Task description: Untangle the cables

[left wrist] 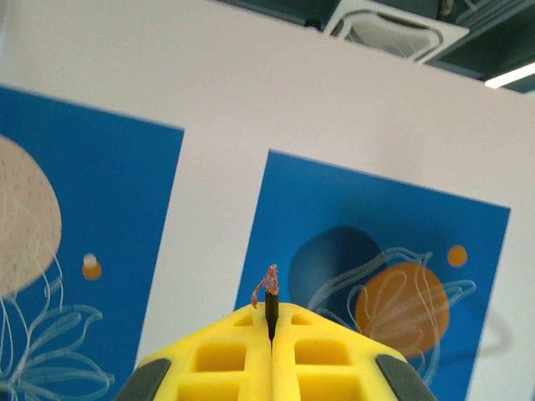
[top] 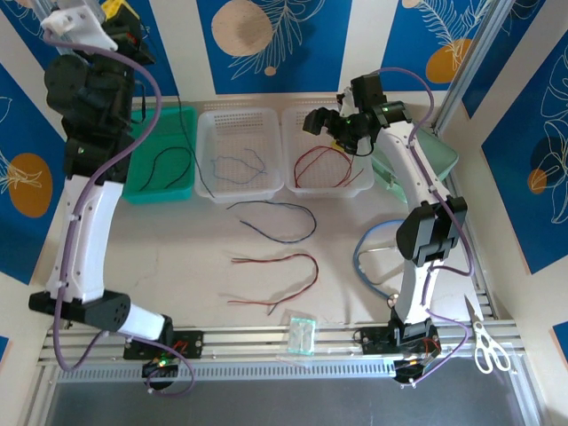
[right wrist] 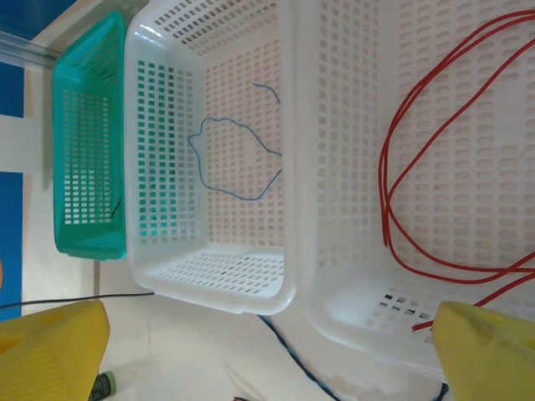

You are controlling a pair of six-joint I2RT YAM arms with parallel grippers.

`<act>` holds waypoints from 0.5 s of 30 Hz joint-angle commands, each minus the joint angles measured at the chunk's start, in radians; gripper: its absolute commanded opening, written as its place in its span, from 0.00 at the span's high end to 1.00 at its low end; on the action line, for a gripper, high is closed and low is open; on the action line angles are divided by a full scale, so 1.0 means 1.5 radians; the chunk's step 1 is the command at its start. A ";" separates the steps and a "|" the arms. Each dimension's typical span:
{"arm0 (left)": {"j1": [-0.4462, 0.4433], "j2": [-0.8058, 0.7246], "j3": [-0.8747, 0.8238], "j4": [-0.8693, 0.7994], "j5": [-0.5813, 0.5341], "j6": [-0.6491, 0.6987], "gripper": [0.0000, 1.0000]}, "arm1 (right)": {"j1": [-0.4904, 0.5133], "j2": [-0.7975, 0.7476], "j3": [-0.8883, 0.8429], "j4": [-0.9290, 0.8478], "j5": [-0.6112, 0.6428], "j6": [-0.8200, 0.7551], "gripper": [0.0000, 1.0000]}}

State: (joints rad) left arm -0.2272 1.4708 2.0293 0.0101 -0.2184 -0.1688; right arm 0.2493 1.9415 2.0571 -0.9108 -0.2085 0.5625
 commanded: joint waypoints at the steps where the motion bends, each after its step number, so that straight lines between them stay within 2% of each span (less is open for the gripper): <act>1: 0.016 0.054 0.086 0.052 -0.025 0.083 1.00 | 0.003 0.001 0.028 -0.028 -0.043 0.006 0.01; 4: 0.019 0.146 0.230 -0.001 -0.097 0.198 1.00 | -0.001 0.002 0.031 -0.022 -0.082 0.021 0.01; 6: 0.033 0.181 0.243 0.039 -0.131 0.252 1.00 | -0.005 0.002 0.028 -0.012 -0.108 0.032 0.01; 11: 0.083 0.219 0.228 0.115 -0.105 0.248 1.00 | -0.009 0.014 0.054 -0.022 -0.121 0.037 0.01; 15: 0.105 0.258 0.235 0.138 -0.134 0.258 1.00 | -0.011 0.044 0.099 -0.041 -0.142 0.042 0.01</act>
State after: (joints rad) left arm -0.0887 1.8366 2.3535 0.1379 -0.3763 0.1703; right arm 0.2401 1.9705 2.1498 -0.9356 -0.3626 0.6117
